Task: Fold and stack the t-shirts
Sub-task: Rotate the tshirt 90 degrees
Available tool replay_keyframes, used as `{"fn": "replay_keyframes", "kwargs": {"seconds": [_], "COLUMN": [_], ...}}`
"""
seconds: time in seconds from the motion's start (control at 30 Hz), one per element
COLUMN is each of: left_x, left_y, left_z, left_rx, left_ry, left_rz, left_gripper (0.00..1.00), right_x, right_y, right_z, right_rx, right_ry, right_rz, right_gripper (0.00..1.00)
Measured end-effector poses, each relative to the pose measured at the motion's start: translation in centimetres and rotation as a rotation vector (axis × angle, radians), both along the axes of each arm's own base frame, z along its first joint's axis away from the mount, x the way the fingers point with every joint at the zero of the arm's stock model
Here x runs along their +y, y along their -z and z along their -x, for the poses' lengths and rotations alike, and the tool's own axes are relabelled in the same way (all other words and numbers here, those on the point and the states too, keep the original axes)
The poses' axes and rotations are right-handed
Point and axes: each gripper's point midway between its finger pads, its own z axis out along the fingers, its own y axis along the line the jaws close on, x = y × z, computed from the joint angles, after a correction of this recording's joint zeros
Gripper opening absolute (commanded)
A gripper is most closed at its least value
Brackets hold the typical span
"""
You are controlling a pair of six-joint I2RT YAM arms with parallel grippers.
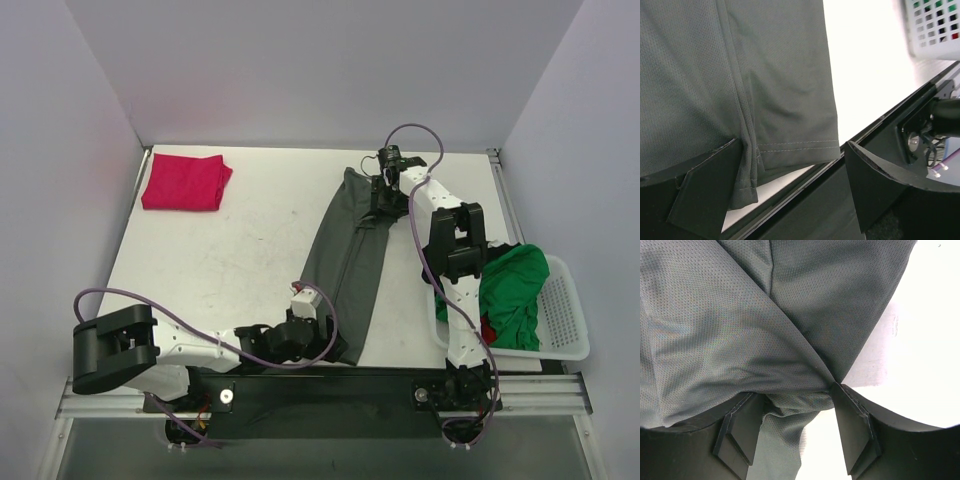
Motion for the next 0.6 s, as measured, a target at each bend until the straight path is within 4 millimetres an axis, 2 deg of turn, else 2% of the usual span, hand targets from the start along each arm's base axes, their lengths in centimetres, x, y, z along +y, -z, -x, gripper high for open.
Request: {"fn": "replay_keyframes", "kwargs": {"seconds": [0.17, 0.4, 0.5, 0.6], "left_x": [-0.4, -0.6, -0.7, -0.5], "left_y": [0.5, 0.5, 0.3, -0.1], "left_z": [0.3, 0.3, 0.1, -0.1], "left_rx": [0.003, 0.002, -0.004, -0.019], "left_ry": [0.008, 0.01, 0.009, -0.002], "left_rz": [-0.022, -0.023, -0.023, -0.028], "left_gripper": [0.94, 0.95, 0.95, 0.96], "right_x": [0.0, -0.2, -0.3, -0.4], "right_y": [0.0, -0.1, -0.4, -1.7], "right_z": [0.0, 0.2, 1.2, 2.6], "right_rx": [0.0, 0.004, 0.018, 0.021], "right_ry": [-0.002, -0.002, -0.007, -0.011], "right_rz": [0.0, -0.004, -0.013, -0.022], "right_gripper": [0.58, 0.67, 0.68, 0.68]}}
